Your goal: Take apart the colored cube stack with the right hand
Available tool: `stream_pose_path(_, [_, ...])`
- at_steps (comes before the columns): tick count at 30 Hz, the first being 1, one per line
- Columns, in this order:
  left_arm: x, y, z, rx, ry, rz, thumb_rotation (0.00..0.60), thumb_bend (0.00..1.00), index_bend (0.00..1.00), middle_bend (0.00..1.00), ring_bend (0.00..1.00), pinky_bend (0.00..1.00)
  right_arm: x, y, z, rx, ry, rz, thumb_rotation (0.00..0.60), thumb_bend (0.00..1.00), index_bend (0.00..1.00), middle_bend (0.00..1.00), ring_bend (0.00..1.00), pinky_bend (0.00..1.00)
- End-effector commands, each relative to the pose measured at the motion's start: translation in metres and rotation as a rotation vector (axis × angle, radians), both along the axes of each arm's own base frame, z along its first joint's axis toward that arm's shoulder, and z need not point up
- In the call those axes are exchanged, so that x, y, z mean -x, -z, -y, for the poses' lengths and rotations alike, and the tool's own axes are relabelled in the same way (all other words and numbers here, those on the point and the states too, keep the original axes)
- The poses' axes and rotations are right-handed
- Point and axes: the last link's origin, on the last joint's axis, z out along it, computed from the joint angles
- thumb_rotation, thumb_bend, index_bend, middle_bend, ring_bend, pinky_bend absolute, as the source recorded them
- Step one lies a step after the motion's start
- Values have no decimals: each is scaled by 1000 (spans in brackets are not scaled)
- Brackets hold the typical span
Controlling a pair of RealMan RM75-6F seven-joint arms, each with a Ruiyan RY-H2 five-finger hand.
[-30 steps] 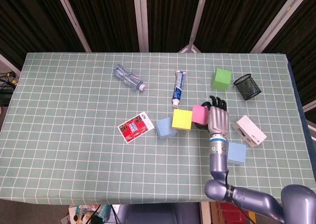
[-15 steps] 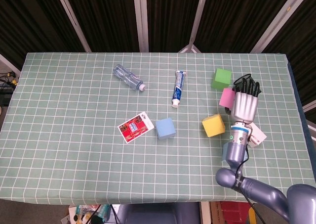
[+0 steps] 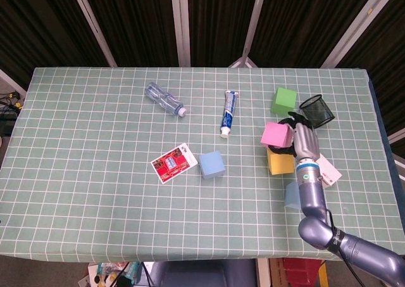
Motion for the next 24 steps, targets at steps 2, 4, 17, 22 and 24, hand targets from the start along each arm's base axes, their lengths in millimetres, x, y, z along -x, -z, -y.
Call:
stream_pose_path(2, [0, 0, 0, -1, -1, 0, 600, 183, 75, 0, 0, 0, -11, 1, 11, 45, -23, 57, 600, 184, 770, 144, 74, 0])
stream_pose_path(4, [0, -1, 0, -5, -1, 0, 600, 183, 75, 0, 0, 0, -13, 3, 18, 72, -23, 37, 600, 185, 771, 144, 73, 0])
stream_pose_path(17, [1, -2, -2, -9, -7, 2, 600, 183, 75, 0, 0, 0, -25, 22, 49, 147, -12, -18, 600, 184, 765, 144, 74, 0])
stream_pose_path(22, [1, -1, -4, -8, -9, 1, 600, 183, 75, 0, 0, 0, -19, 36, 47, 74, -1, -54, 600, 182, 277, 84, 39, 0])
stream_pose_path(24, [1, -1, -4, -7, -11, -1, 600, 183, 75, 0, 0, 0, -17, 40, 47, 47, 5, -69, 600, 165, 57, 29, 22, 0])
